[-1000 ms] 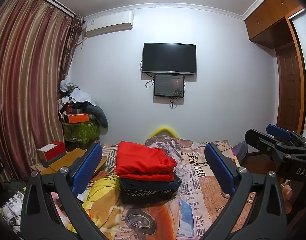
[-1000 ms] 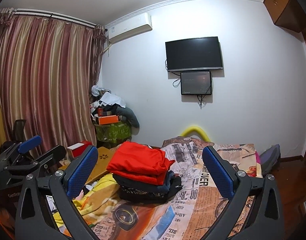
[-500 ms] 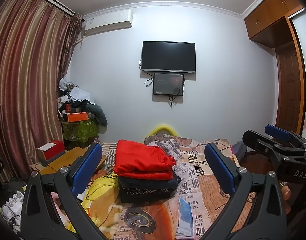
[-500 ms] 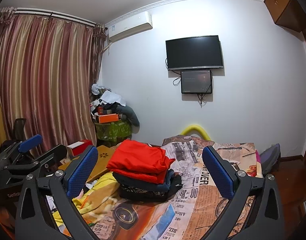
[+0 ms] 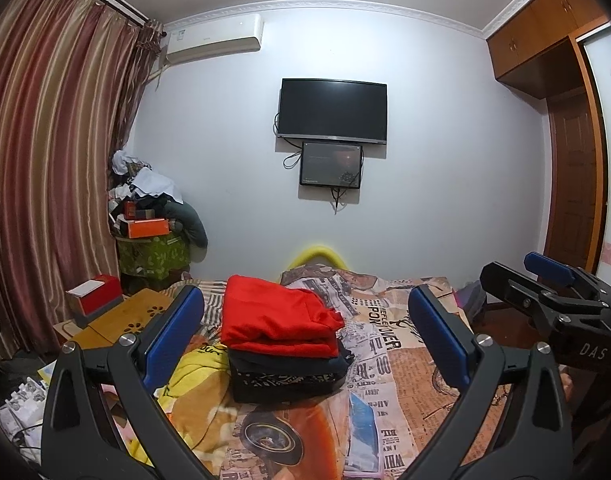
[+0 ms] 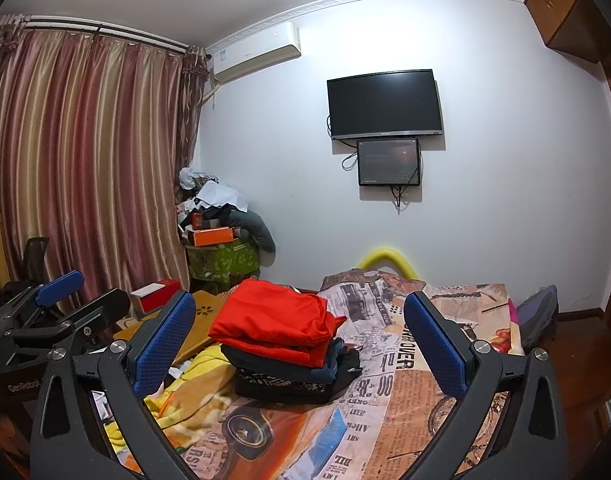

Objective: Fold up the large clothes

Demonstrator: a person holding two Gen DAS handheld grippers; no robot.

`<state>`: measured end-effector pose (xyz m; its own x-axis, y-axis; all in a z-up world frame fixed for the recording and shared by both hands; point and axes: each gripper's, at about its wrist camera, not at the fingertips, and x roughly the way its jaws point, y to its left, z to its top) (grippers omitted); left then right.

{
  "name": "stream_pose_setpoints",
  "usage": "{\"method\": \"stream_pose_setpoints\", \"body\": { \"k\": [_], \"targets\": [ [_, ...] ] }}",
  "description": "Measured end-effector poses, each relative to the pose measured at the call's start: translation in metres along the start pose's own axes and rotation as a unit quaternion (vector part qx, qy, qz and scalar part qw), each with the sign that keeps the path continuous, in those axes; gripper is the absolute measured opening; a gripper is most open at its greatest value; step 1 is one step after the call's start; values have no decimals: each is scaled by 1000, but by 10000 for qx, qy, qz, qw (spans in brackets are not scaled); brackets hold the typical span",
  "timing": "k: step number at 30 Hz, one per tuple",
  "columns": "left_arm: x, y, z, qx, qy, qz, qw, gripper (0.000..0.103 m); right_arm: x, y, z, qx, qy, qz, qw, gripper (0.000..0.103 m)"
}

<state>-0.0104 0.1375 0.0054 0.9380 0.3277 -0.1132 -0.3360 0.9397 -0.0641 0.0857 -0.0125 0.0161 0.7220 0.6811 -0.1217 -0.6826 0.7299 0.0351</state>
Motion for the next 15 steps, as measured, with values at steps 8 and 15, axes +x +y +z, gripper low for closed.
{"method": "stream_pose_setpoints", "body": {
  "k": [8, 15],
  "targets": [
    [1, -3, -2, 30, -2, -21, 10000, 103, 2, 1, 0, -3, 25, -19, 10000, 103],
    [1, -4, -2, 21, 41, -37, 10000, 103, 3, -2, -1, 17, 59, -33, 10000, 103]
  ]
}}
